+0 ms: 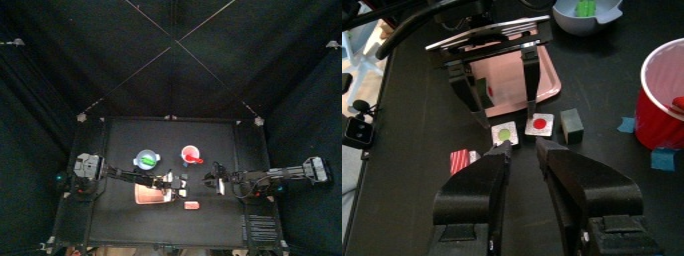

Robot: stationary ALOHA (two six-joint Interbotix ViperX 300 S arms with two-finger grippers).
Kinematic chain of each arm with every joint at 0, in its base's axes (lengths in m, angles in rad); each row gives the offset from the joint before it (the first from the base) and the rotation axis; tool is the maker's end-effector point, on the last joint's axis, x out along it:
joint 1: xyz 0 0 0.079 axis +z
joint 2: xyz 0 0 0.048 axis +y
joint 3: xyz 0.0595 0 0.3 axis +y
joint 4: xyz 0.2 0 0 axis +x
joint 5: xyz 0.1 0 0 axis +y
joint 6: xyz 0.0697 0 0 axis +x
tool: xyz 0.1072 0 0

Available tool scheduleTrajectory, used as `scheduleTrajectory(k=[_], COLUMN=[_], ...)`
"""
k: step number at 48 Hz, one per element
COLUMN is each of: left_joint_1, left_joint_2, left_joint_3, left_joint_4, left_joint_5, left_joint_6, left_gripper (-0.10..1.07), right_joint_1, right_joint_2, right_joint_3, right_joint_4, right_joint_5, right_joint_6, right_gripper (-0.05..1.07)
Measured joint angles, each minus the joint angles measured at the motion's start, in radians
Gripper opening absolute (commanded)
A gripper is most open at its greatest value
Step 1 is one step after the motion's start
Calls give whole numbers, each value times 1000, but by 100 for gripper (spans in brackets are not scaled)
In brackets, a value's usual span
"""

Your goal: Grab green sushi piece from plate

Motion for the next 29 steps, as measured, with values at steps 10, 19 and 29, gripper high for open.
scheduleTrajectory(k=[10,19,29], left_joint_1=[0,-2,-6], left_joint_2=[-3,-29,-91], left_joint_3=[0,5,61], left_joint_4=[0,0,0], left_joint_5=[2,18,81], left_joint_6=[0,2,-3], left_gripper=[96,96,96], right_joint_1=[0,0,0], right_joint_2=[2,0,0], right_joint_3=[0,0,0], right_joint_4=[0,0,0], right_joint_5=[2,0,0], right_joint_6=[0,0,0], right_gripper=[69,69,69])
